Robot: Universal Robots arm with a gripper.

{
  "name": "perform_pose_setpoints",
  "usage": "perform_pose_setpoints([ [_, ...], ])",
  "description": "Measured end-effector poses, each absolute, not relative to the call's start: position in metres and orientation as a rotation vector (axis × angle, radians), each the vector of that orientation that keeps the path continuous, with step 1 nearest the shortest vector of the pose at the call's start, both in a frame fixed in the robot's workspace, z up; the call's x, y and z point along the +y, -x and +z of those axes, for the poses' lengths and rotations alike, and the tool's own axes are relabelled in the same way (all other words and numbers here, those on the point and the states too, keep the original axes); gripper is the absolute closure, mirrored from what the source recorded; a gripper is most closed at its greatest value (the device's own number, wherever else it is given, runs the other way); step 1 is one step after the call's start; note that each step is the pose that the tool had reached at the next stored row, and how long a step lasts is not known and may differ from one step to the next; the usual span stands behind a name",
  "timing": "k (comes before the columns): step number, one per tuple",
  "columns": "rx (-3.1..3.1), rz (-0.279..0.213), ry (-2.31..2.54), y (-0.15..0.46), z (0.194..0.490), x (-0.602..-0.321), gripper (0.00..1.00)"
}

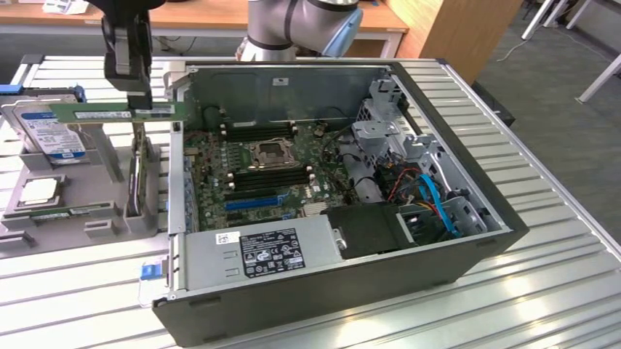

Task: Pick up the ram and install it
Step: 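Pick up the ram and move it above insertion slot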

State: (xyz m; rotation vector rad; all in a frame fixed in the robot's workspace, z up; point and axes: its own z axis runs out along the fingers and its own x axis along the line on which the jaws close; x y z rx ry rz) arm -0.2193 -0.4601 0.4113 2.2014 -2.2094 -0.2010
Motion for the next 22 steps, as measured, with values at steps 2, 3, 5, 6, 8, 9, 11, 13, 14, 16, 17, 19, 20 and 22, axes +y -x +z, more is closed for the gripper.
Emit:
perform_pose_setpoints([
  [2, -2.209, -0.201, -2.201, 0.217, 0.411, -0.46, 0.88],
  [3, -2.209, -0.201, -2.201, 0.216, 0.411, -0.46, 0.88],
  [5, -2.209, -0.202, -2.201, 0.214, 0.411, -0.46, 0.88],
  [6, -2.209, -0.202, -2.201, 0.213, 0.411, -0.46, 0.88],
  [8, -2.209, -0.202, -2.201, 0.211, 0.411, -0.46, 0.88],
  [9, -2.209, -0.202, -2.2, 0.209, 0.411, -0.46, 0.88],
  [11, -2.209, -0.203, -2.2, 0.207, 0.411, -0.46, 0.88],
  [13, -2.208, -0.203, -2.2, 0.205, 0.411, -0.46, 0.88],
  [14, -2.208, -0.203, -2.2, 0.203, 0.411, -0.46, 0.88],
  [16, -2.208, -0.204, -2.2, 0.201, 0.411, -0.46, 0.88],
  [17, -2.208, -0.204, -2.2, 0.2, 0.411, -0.46, 0.88],
  [19, -2.208, -0.204, -2.199, 0.197, 0.411, -0.46, 0.88],
  [20, -2.208, -0.204, -2.199, 0.196, 0.411, -0.46, 0.88],
  [22, -2.207, -0.205, -2.199, 0.194, 0.411, -0.46, 0.88],
])
